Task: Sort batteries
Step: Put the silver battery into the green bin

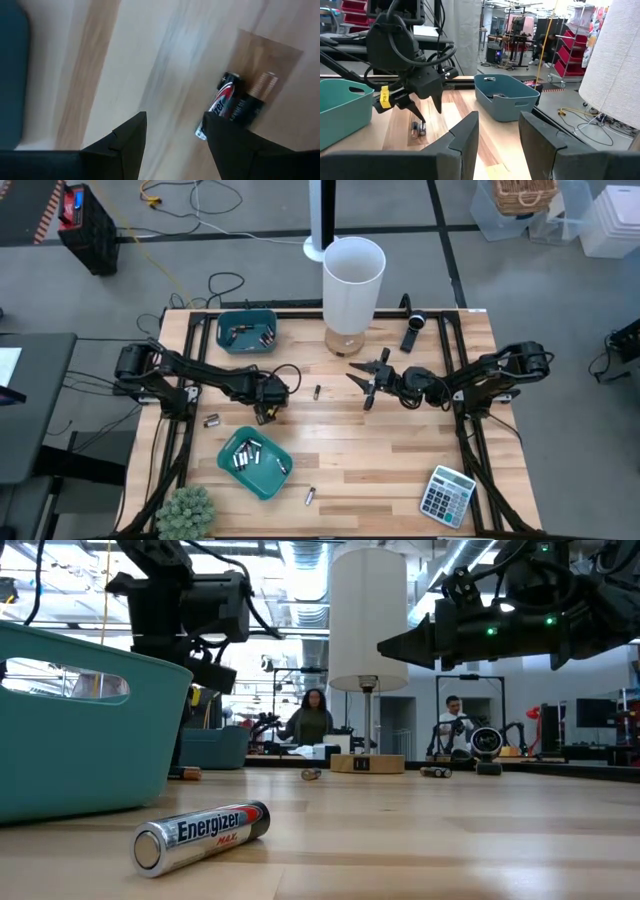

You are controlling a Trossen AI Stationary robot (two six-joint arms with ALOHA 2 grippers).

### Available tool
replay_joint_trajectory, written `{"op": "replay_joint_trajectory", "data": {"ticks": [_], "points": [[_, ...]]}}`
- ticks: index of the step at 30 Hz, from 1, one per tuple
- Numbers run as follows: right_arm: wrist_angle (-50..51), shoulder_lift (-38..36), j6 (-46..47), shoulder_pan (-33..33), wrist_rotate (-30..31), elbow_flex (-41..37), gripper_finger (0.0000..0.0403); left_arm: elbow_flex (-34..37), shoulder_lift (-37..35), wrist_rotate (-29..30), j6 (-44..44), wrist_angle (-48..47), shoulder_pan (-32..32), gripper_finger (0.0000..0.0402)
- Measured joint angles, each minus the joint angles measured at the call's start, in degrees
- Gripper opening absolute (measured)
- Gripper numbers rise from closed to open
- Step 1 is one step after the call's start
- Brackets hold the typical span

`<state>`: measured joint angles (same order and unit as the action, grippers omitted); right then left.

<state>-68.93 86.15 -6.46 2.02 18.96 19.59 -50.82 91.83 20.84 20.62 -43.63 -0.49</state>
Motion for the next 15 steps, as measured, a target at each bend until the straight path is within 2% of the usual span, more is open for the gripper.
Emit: {"op": "replay_joint_trajectory", "data": {"ticks": [15], "points": [[0.07, 0.00, 0.02, 0.00, 0.01, 0.00, 0.0155, 0.94, -0.73, -0.21, 0.49, 2.96, 0.01, 0.0194]]}}
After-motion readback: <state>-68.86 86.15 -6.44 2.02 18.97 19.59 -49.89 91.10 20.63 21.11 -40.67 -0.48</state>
